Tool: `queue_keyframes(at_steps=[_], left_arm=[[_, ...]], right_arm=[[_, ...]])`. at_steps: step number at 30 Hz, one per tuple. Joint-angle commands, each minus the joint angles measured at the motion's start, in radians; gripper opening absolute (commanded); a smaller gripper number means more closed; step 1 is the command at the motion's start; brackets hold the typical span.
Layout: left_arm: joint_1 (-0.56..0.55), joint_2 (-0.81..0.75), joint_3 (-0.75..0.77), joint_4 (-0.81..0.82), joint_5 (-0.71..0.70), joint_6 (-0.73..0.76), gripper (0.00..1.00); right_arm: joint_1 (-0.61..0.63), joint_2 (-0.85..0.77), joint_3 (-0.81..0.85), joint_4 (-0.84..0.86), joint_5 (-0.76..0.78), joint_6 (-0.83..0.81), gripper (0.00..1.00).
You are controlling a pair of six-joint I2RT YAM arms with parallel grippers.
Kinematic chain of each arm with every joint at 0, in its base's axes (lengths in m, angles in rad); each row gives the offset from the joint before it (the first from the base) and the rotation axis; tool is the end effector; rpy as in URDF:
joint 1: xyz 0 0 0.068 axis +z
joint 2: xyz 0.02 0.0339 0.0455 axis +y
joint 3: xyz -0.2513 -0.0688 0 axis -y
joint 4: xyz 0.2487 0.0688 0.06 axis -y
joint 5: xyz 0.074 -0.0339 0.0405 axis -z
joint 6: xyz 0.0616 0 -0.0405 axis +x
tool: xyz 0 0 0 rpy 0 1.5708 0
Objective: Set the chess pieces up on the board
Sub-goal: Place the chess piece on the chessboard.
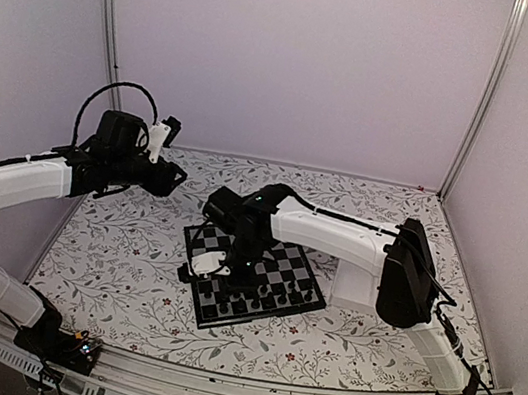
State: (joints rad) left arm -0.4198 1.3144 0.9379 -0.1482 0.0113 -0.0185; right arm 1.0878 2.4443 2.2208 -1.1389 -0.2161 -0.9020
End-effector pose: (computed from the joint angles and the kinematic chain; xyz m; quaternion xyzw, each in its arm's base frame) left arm 0.2983 -0.1339 0.2530 0.1754 0.8483 -0.1134 0.4865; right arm 0.2188 0.4456 0.1470 -0.8354 0.5291 0.1164 0.0930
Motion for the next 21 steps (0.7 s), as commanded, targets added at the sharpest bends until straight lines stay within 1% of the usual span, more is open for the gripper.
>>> queue_keyframes(at_steps=[1, 13, 21], left_arm=[[0.013, 0.006, 0.018, -0.004, 0.012, 0.005, 0.61], [0.012, 0.011, 0.021, -0.01, 0.022, 0.005, 0.61], [0.01, 0.014, 0.021, -0.01, 0.024, 0.005, 0.61]], right_arm=[[0.01, 0.028, 0.019, 0.007, -0.017, 0.0, 0.14], [0.016, 0.032, 0.02, 0.025, -0.02, -0.002, 0.14], [0.018, 0.015, 0.019, 0.04, 0.017, -0.001, 0.22]])
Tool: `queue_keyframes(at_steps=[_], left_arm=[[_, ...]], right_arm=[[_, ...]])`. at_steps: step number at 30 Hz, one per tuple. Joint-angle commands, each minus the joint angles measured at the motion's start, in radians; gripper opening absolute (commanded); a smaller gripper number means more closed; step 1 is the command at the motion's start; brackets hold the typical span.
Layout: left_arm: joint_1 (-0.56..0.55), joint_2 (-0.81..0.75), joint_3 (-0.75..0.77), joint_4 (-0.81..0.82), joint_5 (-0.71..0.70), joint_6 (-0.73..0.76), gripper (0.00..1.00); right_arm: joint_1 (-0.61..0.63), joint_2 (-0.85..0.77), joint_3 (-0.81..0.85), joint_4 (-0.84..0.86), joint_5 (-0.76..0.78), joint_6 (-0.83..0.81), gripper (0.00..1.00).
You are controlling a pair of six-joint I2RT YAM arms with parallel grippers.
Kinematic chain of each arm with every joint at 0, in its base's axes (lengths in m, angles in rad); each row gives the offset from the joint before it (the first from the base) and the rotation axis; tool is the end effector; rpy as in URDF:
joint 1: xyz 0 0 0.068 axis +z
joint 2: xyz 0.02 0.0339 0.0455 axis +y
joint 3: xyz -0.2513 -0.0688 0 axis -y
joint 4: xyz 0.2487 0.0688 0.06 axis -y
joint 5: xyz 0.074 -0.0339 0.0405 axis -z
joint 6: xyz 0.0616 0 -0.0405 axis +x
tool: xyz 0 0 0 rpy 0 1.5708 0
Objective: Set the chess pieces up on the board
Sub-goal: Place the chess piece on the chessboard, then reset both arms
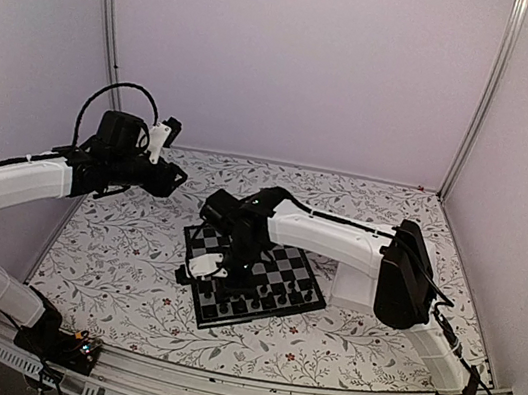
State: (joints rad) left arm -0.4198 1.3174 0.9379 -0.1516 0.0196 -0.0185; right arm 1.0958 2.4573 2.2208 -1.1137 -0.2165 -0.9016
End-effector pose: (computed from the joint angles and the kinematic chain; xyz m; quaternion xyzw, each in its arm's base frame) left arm 0.2982 -0.1344 0.2517 0.1777 0.8495 -0.1163 0.4830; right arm 0.2169 0.4506 0.1415 -0.8372 0.5250 0.1175 0.0985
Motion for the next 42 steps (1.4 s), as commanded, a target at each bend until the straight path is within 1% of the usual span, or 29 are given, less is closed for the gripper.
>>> queue_keyframes(at_steps=[1, 7, 13, 18, 19, 21, 23, 26, 28, 29, 30, 31, 32, 34, 35, 36, 39, 42], left_arm=[[0.01, 0.012, 0.021, -0.007, 0.015, 0.005, 0.61], [0.011, 0.018, 0.018, -0.005, 0.011, 0.011, 0.61], [0.011, 0.022, 0.014, 0.004, 0.011, 0.017, 0.61], [0.01, 0.014, 0.035, -0.009, 0.019, 0.017, 0.62], [0.011, 0.011, 0.043, -0.015, 0.02, 0.017, 0.62], [0.011, -0.002, 0.058, -0.023, 0.015, 0.017, 0.63], [0.011, -0.02, 0.066, -0.03, 0.007, 0.017, 0.64], [0.012, -0.048, 0.065, -0.04, -0.031, 0.037, 0.67], [0.013, -0.07, 0.052, -0.027, -0.088, 0.044, 0.71], [0.013, -0.079, 0.042, -0.016, -0.113, 0.043, 0.89], [0.014, -0.09, 0.03, -0.007, -0.133, 0.043, 0.98], [0.014, -0.099, 0.019, 0.003, -0.151, 0.041, 0.99], [0.016, -0.109, 0.007, 0.014, -0.166, 0.033, 0.99], [0.017, -0.127, -0.009, 0.025, -0.199, 0.021, 0.99], [0.018, -0.138, -0.019, 0.036, -0.215, -0.007, 0.99], [0.018, -0.151, -0.035, 0.05, -0.228, -0.027, 0.99], [0.018, -0.177, -0.08, 0.089, -0.282, -0.05, 0.99], [0.02, -0.171, -0.112, 0.101, -0.38, -0.092, 0.99]], right_arm=[[0.011, -0.004, 0.02, 0.016, 0.023, -0.003, 0.23], [0.008, -0.07, 0.019, 0.019, 0.062, -0.02, 0.29], [-0.023, -0.204, -0.003, 0.027, 0.053, -0.023, 0.36], [-0.109, -0.332, -0.078, 0.059, 0.023, 0.015, 0.42], [-0.135, -0.362, -0.095, 0.063, 0.01, 0.031, 0.44], [-0.213, -0.419, -0.141, 0.076, -0.018, 0.05, 0.51], [-0.294, -0.475, -0.213, 0.108, -0.036, 0.071, 0.53], [-0.434, -0.584, -0.371, 0.205, -0.042, 0.094, 0.55], [-0.527, -0.653, -0.473, 0.293, -0.029, 0.118, 0.61], [-0.58, -0.683, -0.513, 0.339, -0.032, 0.152, 0.66], [-0.634, -0.703, -0.544, 0.383, -0.04, 0.179, 0.8], [-0.692, -0.739, -0.58, 0.441, -0.047, 0.228, 0.97], [-0.761, -0.763, -0.639, 0.518, -0.064, 0.323, 0.99], [-0.91, -0.824, -0.729, 0.648, -0.159, 0.46, 0.99], [-0.978, -0.862, -0.77, 0.72, -0.191, 0.508, 0.99], [-1.035, -0.884, -0.802, 0.762, -0.188, 0.582, 0.99], [-1.152, -0.911, -0.877, 0.826, -0.136, 0.68, 0.99], [-1.184, -0.945, -0.969, 0.896, -0.098, 0.732, 0.99]])
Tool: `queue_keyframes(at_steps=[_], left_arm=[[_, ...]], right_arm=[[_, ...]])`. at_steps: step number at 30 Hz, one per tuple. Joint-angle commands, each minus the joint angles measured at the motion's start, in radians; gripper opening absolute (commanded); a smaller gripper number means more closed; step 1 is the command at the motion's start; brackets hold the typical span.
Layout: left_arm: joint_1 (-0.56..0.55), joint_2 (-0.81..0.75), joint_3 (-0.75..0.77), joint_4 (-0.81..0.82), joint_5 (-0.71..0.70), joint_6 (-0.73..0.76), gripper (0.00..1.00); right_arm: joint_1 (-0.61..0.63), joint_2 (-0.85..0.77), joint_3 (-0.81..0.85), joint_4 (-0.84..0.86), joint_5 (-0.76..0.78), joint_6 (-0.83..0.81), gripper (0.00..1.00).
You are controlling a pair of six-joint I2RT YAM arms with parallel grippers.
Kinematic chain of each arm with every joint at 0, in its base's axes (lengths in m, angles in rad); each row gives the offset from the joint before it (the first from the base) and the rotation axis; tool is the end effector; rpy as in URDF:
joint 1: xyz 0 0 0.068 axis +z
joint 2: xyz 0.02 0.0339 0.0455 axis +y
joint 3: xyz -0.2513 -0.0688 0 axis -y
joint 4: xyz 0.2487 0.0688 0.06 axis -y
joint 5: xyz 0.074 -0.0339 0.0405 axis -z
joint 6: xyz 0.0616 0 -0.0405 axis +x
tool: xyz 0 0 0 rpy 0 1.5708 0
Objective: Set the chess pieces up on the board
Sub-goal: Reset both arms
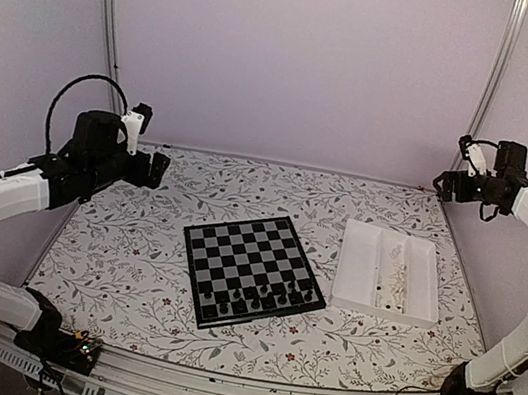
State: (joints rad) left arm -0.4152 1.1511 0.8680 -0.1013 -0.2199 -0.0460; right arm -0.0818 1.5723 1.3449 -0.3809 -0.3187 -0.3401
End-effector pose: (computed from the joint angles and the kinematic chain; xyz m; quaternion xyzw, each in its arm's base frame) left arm 0.2776 -0.1077 0.2808 0.0910 0.8214 -0.0384 0.5617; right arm 0.3852 -0.0122 0.2915 -0.1856 0.8584 0.0418 0.4763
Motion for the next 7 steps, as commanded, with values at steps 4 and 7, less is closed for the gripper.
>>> queue_keyframes(at_steps=[4, 7], left_arm=[[0.019, 0.022, -0.054, 0.047, -0.151, -0.066, 0.99], [0.019, 0.004, -0.094, 0.116, -0.147, -0.053, 0.99]], right_arm=[[-0.007, -0.135, -0.216, 0.258, -0.022, 0.178, 0.99], [-0.007, -0.171, -0.242, 0.272, -0.044, 0.186, 0.99]])
